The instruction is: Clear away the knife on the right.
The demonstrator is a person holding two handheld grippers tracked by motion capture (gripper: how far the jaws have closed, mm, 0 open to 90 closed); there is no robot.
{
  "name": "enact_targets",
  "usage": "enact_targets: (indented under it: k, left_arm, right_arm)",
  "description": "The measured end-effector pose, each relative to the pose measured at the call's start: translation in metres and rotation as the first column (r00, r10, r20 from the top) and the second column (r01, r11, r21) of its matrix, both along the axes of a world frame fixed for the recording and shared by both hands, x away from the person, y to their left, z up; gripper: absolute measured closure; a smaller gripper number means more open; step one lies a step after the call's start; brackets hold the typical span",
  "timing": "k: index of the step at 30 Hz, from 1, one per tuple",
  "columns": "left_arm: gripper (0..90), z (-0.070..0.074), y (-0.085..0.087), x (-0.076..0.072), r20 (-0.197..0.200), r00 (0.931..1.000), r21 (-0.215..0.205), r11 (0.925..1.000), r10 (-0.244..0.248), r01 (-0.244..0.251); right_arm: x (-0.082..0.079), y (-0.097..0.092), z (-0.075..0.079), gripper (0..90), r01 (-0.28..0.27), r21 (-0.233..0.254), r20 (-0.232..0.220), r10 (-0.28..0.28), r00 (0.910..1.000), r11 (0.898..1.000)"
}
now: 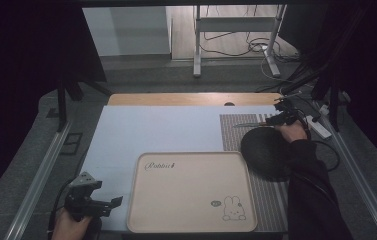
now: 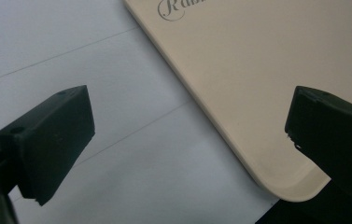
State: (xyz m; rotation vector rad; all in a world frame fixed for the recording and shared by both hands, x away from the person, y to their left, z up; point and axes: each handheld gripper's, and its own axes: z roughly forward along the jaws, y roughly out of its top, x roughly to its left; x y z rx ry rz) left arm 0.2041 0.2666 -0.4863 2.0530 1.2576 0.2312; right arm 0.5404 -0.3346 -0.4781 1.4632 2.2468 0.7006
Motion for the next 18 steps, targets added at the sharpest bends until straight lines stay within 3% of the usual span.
enact_targets:
  k: [2,4,13,18]
  left_arm:
    - [1.5,0.000,0.000,0.000,0.001,1.0000,0.000,1.0000,0.000,0.000]
    - [1.6,0.000,0.000,0.000,0.000,1.0000,0.000,1.0000,-0.001,0.001]
    - [1.8,0.000,0.000,0.000,0.000,1.0000,0.003,1.0000,0.000,0.000]
    - [1.8,0.000,0.000,0.000,-0.001,1.0000,0.001,1.0000,0.001,-0.001]
  right_arm:
    - [0.003,-0.002,0.000,82.3,-0.013,0.000,-0.006,0.013,0.9999,1.000]
    - [0.006,-0.003,-0.001,89.2,-0.019,-0.005,-0.004,0.019,0.9998,1.000]
    - [0.024,-0.001,-0.015,89.2,0.004,-0.053,-0.010,-0.004,0.9999,0.999]
    - [0.025,-0.003,-0.020,89.2,0.009,-0.073,-0.036,-0.012,0.9993,0.997]
